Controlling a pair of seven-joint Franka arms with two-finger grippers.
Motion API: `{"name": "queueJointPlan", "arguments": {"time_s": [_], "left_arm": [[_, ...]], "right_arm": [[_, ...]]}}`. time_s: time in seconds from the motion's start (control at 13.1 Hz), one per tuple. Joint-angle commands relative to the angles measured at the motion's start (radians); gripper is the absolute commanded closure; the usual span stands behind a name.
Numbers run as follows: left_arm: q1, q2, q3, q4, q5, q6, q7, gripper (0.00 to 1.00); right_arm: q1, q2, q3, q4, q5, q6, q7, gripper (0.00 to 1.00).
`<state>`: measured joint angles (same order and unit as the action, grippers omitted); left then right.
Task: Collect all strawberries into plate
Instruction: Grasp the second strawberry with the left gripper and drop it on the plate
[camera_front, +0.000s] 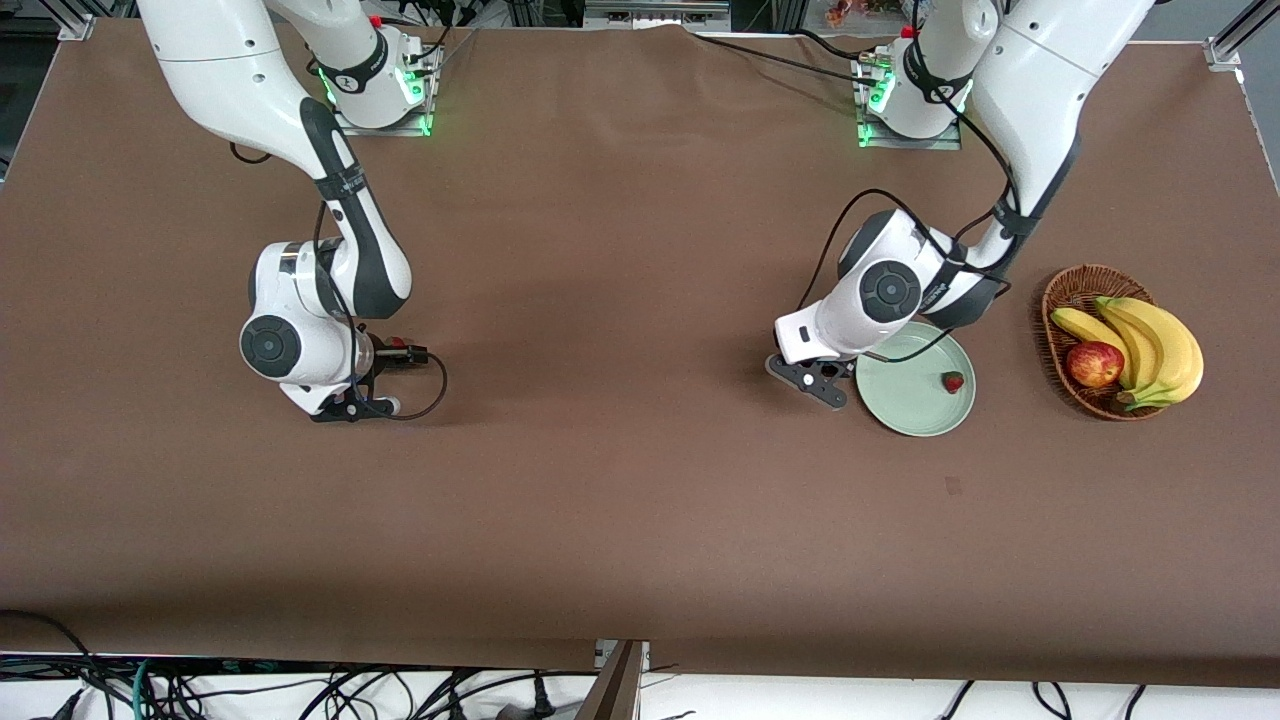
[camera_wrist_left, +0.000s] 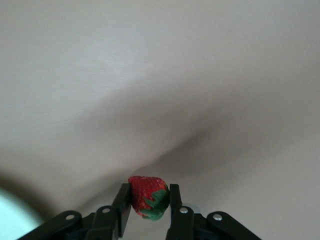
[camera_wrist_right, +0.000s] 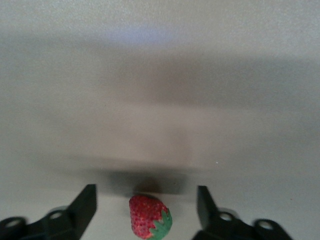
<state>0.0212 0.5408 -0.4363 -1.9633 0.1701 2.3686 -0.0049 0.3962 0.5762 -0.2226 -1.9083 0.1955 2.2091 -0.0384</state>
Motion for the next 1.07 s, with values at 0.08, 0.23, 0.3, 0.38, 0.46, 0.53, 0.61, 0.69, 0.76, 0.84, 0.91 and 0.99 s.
{"name": "queueJointPlan", "arguments": {"time_s": [0.08, 0.23, 0.3, 0.38, 0.46, 0.53, 0.61, 0.69, 0.76, 0.84, 0.91, 0.99], "left_arm": [[0.058, -0.053, -0.004, 0.113, 0.023, -0.298, 0.008, 0.9], [0.123, -0.048, -0.002, 0.136, 0.025, -0.362, 0.09, 0.9], [0.162, -0.038, 0.001, 0.123, 0.025, -0.358, 0.138, 0.88], [0.216, -0.019, -0.002, 0.101, 0.026, -0.339, 0.154, 0.86], [0.245, -0.016, -0.004, 0.074, 0.026, -0.301, 0.154, 0.83], [0.253, -0.019, -0.004, 0.048, 0.025, -0.269, 0.154, 0.82], [0.253, -0.019, -0.004, 0.037, 0.025, -0.259, 0.154, 0.72], [0.256, -0.016, -0.004, 0.037, 0.025, -0.258, 0.154, 0.7], [0.259, -0.015, -0.004, 0.037, 0.025, -0.258, 0.154, 0.57], [0.259, -0.013, -0.004, 0.037, 0.025, -0.258, 0.154, 0.3], [0.259, -0.015, -0.004, 0.038, 0.025, -0.259, 0.152, 0.0], [0.258, -0.015, -0.004, 0.038, 0.025, -0.262, 0.152, 0.0]], "right_arm": [[0.004, -0.042, 0.005, -0.054, -0.011, 0.011, -0.009, 0.27], [0.004, -0.042, 0.015, -0.054, -0.01, 0.006, -0.008, 0.4], [0.003, -0.042, 0.015, -0.054, -0.01, 0.0, -0.006, 0.49], [0.004, -0.042, 0.017, -0.054, -0.008, 0.0, -0.006, 0.57], [0.004, -0.042, 0.017, -0.052, -0.008, -0.002, -0.006, 0.63], [0.003, -0.042, 0.019, -0.049, -0.008, -0.003, -0.006, 0.66], [0.004, -0.042, 0.022, -0.046, -0.008, -0.014, 0.001, 0.7], [0.004, -0.042, 0.034, -0.043, -0.008, -0.019, 0.006, 0.76], [0.004, -0.042, 0.037, -0.037, -0.005, -0.017, 0.011, 0.78], [0.006, -0.039, 0.046, -0.012, -0.002, -0.02, 0.014, 0.78], [0.009, -0.036, 0.06, 0.015, 0.011, -0.02, 0.015, 0.78], [0.013, -0.029, 0.075, 0.058, 0.039, -0.02, 0.024, 0.78]]}}
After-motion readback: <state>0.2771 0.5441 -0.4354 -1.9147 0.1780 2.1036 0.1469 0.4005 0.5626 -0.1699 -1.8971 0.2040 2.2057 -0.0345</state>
